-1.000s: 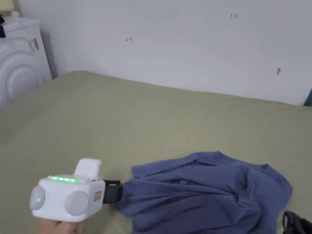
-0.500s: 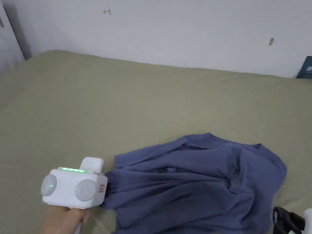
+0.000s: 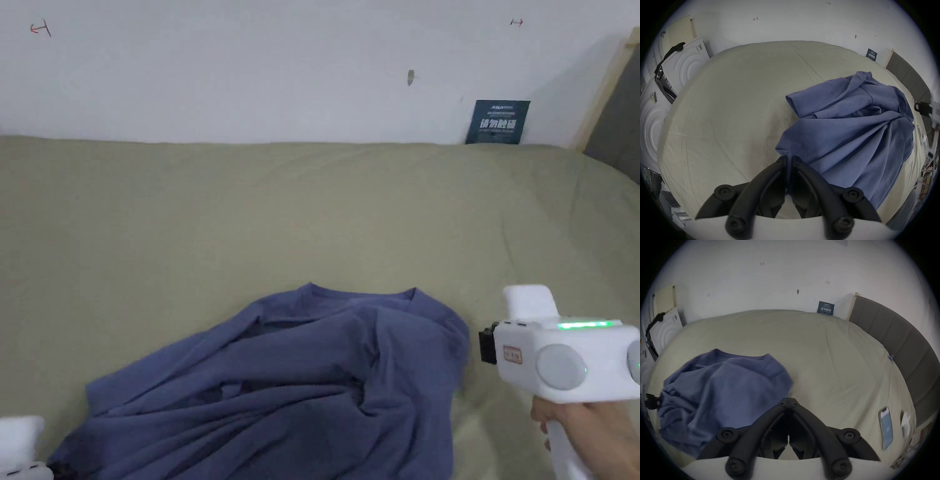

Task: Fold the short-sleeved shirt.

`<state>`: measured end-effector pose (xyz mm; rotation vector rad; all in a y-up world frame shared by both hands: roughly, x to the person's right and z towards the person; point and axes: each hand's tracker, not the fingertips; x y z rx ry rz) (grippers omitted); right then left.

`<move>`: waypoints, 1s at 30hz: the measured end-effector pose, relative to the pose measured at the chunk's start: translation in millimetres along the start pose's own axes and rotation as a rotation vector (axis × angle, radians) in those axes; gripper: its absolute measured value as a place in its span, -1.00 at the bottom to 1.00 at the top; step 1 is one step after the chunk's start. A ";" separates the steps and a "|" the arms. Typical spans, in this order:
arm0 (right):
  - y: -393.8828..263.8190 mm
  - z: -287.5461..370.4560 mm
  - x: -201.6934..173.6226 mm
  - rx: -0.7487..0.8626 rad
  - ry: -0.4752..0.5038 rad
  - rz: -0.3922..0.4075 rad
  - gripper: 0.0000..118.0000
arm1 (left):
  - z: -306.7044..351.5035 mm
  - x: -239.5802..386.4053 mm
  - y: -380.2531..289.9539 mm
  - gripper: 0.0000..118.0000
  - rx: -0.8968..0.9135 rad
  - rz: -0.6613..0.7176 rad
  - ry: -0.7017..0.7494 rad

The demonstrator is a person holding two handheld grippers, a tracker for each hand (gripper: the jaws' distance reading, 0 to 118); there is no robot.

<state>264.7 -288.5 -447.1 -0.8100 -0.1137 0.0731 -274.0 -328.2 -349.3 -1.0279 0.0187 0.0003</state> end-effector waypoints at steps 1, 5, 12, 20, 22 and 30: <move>9.6 -18.1 2.6 -0.032 -0.012 0.011 -0.97 | 0.6 2.2 2.2 -0.90 -0.001 0.002 -0.003; 31.1 -70.0 5.6 -0.148 0.015 0.032 0.81 | 1.9 2.9 3.1 -0.90 -0.004 0.003 -0.010; 34.4 -105.1 -3.4 -0.198 0.035 0.063 0.81 | -0.5 3.7 2.9 -0.90 -0.015 -0.010 -0.009; 35.3 -70.8 -17.0 -0.182 0.100 0.105 -0.93 | -0.4 2.8 4.9 -0.90 -0.023 0.006 -0.011; 39.8 -56.3 -14.6 -0.174 0.084 0.101 -0.91 | 2.5 -1.9 8.5 -0.90 -0.030 0.022 -0.022; 59.6 63.6 20.1 -0.021 0.155 0.012 -0.91 | 69.8 -25.5 34.0 -0.90 0.085 0.093 -0.042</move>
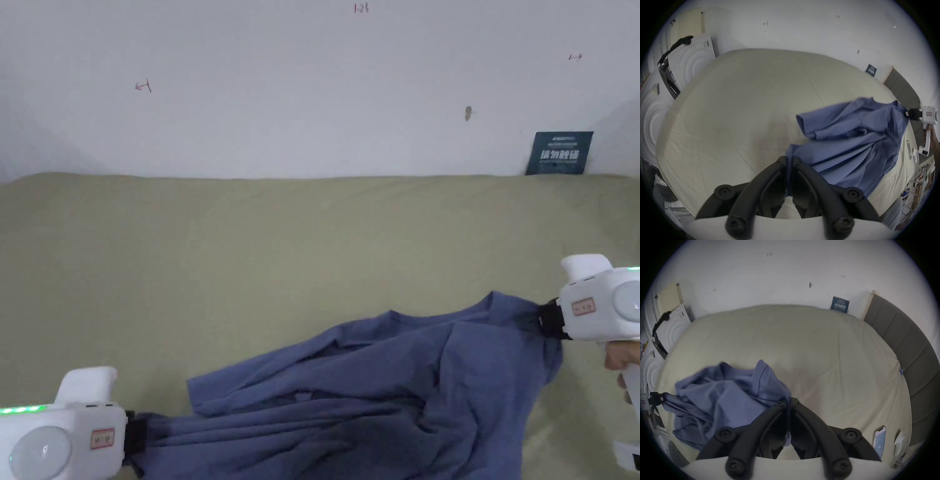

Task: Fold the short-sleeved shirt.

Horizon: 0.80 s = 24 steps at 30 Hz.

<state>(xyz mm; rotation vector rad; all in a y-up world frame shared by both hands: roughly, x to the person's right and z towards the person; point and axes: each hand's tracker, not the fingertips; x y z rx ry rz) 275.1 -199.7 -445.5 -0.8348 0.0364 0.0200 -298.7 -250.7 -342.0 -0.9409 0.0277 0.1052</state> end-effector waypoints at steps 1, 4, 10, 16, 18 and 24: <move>2.1 19.7 1.3 0.029 -0.008 -0.022 -0.91 | 13.2 0.1 7.4 -0.90 0.037 -0.007 0.013; 8.3 74.4 1.4 0.108 0.014 -0.033 -0.91 | 53.6 1.2 30.2 -0.90 0.132 -0.018 0.033; 17.3 178.7 -6.1 0.296 -0.025 -0.013 -0.91 | 135.5 1.8 77.4 -0.90 0.302 -0.025 0.095; 33.9 248.5 -0.3 0.442 -0.102 -0.041 -0.91 | 198.4 -9.4 118.9 -0.90 0.415 0.007 0.149; 39.1 261.7 4.7 0.454 -0.109 -0.052 -0.91 | 212.7 -15.9 127.8 -0.90 0.428 0.041 0.146; 50.0 275.4 17.1 0.486 -0.075 -0.124 -0.91 | 238.8 -31.9 147.2 -0.90 0.483 0.153 0.084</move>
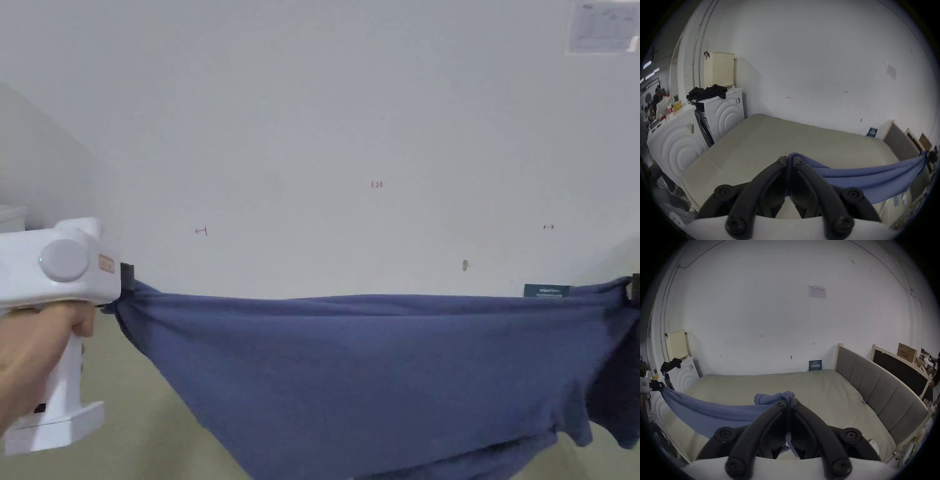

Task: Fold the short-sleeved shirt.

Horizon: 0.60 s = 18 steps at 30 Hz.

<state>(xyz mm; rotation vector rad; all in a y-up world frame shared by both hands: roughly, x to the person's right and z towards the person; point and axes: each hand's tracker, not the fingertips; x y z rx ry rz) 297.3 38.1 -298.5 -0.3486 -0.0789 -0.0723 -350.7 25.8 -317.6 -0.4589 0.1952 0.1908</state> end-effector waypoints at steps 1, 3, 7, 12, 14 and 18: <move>1.4 -1.5 -1.4 0.003 0.003 0.008 -0.91 | 0.3 0.2 3.7 -0.90 0.003 0.006 -0.008; 4.2 -5.8 -6.6 0.010 -0.009 0.023 -0.91 | -4.9 4.0 9.3 -0.90 0.011 -0.007 -0.002; 13.8 -25.0 -15.9 0.016 -0.022 0.040 -0.91 | -20.0 15.8 21.2 -0.90 0.031 -0.061 0.035; 29.3 -58.9 -24.0 0.031 -0.048 0.052 -0.91 | -45.3 29.7 38.9 -0.90 0.052 -0.087 0.056; 36.0 -74.9 -26.4 0.037 -0.057 0.045 -0.91 | -58.3 36.9 47.1 -0.90 0.059 -0.104 0.066; 49.7 -110.0 -27.3 0.032 -0.065 0.047 -0.91 | -85.4 54.3 63.3 -0.90 0.090 -0.147 0.111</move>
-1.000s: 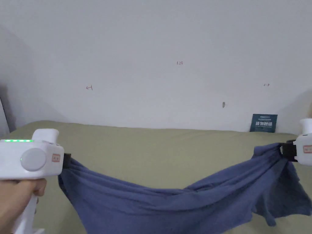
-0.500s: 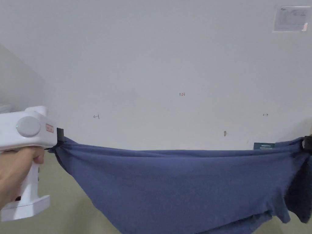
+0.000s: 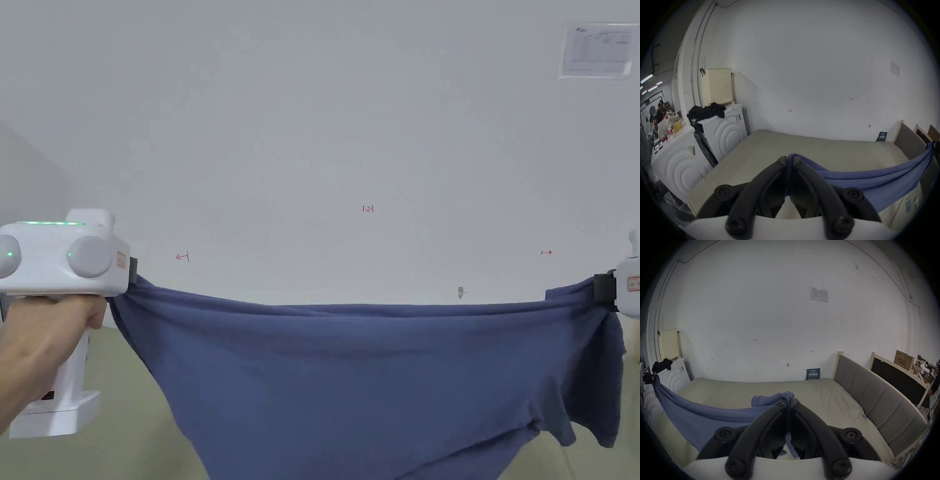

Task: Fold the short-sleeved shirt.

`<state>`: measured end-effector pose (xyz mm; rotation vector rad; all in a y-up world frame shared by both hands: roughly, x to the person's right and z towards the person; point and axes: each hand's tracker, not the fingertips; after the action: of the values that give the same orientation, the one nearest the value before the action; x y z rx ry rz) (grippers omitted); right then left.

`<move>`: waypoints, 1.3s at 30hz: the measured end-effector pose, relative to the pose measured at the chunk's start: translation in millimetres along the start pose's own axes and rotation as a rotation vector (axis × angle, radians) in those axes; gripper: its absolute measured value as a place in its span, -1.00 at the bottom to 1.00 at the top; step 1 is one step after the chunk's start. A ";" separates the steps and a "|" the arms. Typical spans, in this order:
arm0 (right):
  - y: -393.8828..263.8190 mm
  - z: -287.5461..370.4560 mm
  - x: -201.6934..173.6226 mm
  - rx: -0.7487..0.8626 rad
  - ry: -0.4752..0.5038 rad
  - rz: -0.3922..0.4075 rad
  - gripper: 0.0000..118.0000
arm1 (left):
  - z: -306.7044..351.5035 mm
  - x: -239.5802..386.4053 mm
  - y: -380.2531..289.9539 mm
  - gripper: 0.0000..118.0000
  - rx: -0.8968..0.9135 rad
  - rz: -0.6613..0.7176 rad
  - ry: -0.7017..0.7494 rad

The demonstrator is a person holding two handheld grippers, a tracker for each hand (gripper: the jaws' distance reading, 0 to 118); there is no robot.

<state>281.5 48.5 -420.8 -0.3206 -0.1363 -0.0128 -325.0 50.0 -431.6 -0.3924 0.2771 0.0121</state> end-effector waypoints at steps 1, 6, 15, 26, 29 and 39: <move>2.3 -8.9 -1.0 0.003 -0.006 0.007 -0.91 | -6.5 4.0 4.0 -0.90 0.008 -0.007 0.004; 17.9 -56.0 -5.9 -0.006 -0.038 0.031 -0.91 | -43.3 27.9 26.2 -0.90 0.025 -0.041 0.021; 20.5 -129.6 -22.6 0.006 -0.101 0.093 -0.91 | -108.8 58.6 30.9 -0.90 0.055 -0.069 0.055; -102.9 -141.3 -8.9 -0.181 -0.016 0.026 -0.91 | -151.3 50.4 -101.6 -0.90 -0.143 -0.100 -0.032; -152.3 -111.0 1.0 -0.197 -0.015 0.017 -0.91 | -133.0 38.5 -152.6 -0.90 -0.215 -0.072 -0.084; -299.3 28.4 33.3 -0.400 0.001 -0.009 -0.91 | -28.3 -10.6 -290.6 -0.90 -0.380 -0.122 -0.143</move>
<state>300.5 -226.3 -295.8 -0.7190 -0.1335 -0.0500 -323.8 -228.9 -344.6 -0.7819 0.1076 -0.0269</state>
